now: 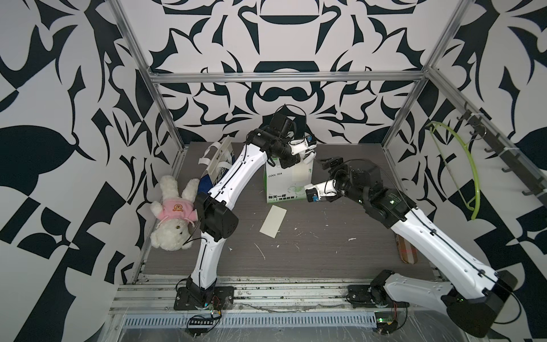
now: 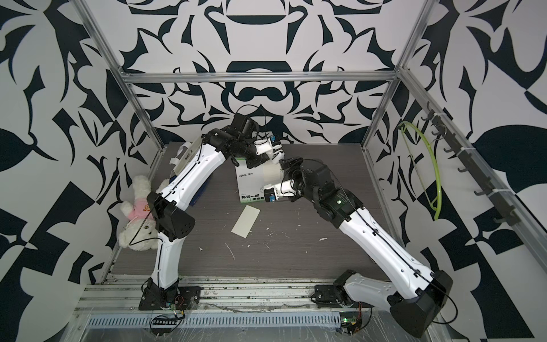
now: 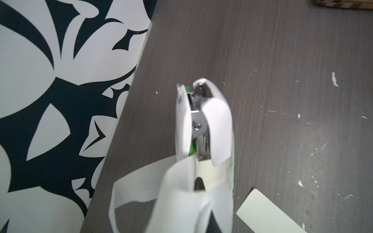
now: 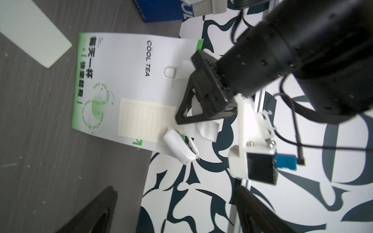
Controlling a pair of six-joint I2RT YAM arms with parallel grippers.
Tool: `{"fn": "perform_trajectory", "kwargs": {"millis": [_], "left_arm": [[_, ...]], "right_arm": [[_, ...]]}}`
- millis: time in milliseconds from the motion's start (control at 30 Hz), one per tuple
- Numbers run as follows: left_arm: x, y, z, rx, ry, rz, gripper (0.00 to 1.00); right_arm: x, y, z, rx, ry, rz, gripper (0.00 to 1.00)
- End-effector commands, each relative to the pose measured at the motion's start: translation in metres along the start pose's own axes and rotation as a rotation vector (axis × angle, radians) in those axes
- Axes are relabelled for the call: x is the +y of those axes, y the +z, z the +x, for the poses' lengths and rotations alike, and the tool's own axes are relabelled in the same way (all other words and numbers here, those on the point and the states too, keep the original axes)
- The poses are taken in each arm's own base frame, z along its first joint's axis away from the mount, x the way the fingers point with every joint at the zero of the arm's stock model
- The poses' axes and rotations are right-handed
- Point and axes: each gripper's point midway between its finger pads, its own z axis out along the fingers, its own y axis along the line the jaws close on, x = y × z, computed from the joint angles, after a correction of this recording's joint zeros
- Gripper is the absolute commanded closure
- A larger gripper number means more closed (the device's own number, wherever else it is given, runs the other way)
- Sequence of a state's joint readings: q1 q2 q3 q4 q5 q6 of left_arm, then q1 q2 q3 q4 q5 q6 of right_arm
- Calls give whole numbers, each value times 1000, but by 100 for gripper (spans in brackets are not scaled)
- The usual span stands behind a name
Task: Staple the receipts to the bags
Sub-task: Place the stapler in the takeout bag, then adjust the stapler in the takeout bag.
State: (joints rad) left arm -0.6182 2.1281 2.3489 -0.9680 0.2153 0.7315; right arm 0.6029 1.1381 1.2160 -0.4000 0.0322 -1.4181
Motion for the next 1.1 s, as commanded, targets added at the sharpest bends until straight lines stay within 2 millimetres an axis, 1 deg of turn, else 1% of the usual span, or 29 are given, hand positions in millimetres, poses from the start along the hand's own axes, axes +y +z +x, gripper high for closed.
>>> {"fn": "perform_trajectory", "kwargs": {"millis": [0,100,200,300,400,467,533,600,667,700,733,900,1000,1067], "left_arm": [[-2,-20,-16,-66,-22,-10,100],[-2,-21,-16,-69,-26,-9,100],[-4,-21,-15,-63,-29,-3,100],[-5,-25,-14,-57,-27,-1,100],[-7,-28,-16,-64,-14,0,100],[-9,-32,-18,-74,-7,2,100],[-9,-33,-20,-78,-5,0,100],[-10,-33,-21,-76,-2,-3,100],[-12,-33,-22,-72,3,-6,100],[-13,-33,-23,-73,3,-4,100],[-15,-33,-23,-73,4,-2,100],[-17,-34,-24,-71,14,-6,100],[-15,-34,-24,-68,16,-13,100],[-15,-34,-25,-70,16,-14,100]], "right_arm": [[-24,-17,-5,-37,283,50,7],[-29,-18,-5,-49,461,61,7],[-24,-12,1,-35,627,47,8],[-21,-7,9,-45,775,30,7],[-27,-5,22,-84,938,7,7],[-32,-5,31,-129,1032,-17,9],[-38,-3,34,-147,1076,-19,12],[-43,1,34,-150,1112,-49,19],[-48,8,38,-147,1193,-95,34],[-51,12,42,-142,1235,-102,39],[-52,16,46,-134,1280,-104,42],[-72,31,51,-200,1470,-73,45],[-77,40,52,-192,1584,-113,53],[-78,42,50,-191,1652,-145,55]]}}
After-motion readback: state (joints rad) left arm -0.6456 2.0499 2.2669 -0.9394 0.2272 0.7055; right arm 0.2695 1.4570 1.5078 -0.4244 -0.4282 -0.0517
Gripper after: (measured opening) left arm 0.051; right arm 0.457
